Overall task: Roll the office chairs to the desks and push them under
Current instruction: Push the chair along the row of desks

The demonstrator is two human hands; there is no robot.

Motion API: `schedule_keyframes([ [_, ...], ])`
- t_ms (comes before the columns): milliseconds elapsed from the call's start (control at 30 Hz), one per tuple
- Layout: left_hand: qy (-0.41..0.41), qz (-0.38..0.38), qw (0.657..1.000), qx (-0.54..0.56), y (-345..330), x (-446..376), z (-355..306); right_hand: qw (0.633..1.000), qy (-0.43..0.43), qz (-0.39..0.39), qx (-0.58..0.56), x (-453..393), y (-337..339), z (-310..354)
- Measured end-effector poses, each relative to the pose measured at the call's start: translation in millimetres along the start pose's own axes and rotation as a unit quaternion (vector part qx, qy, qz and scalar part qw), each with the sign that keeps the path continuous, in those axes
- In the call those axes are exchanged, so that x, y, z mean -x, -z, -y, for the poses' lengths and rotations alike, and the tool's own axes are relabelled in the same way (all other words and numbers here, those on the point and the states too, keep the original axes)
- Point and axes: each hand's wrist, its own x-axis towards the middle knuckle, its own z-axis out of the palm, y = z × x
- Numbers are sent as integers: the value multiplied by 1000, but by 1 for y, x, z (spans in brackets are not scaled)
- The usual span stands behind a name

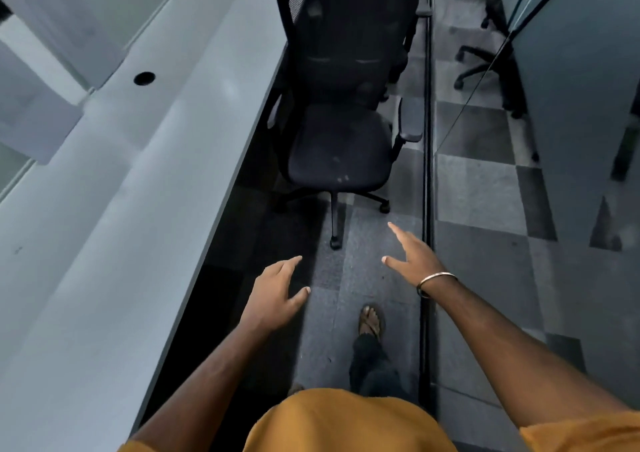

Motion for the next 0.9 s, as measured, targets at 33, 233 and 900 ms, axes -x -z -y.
schedule_keyframes([
  [33,1,-2,1000,-6,-2,-26,-9,1000,-3,-3,-2,-21,15,-11],
  [233,7,-12,1000,-7,9,-144,-63,1000,-18,14,-15,-116,99,-47],
  [900,7,-13,1000,18,75,-417,-87,999,42,-10,-2,-420,237,-3],
])
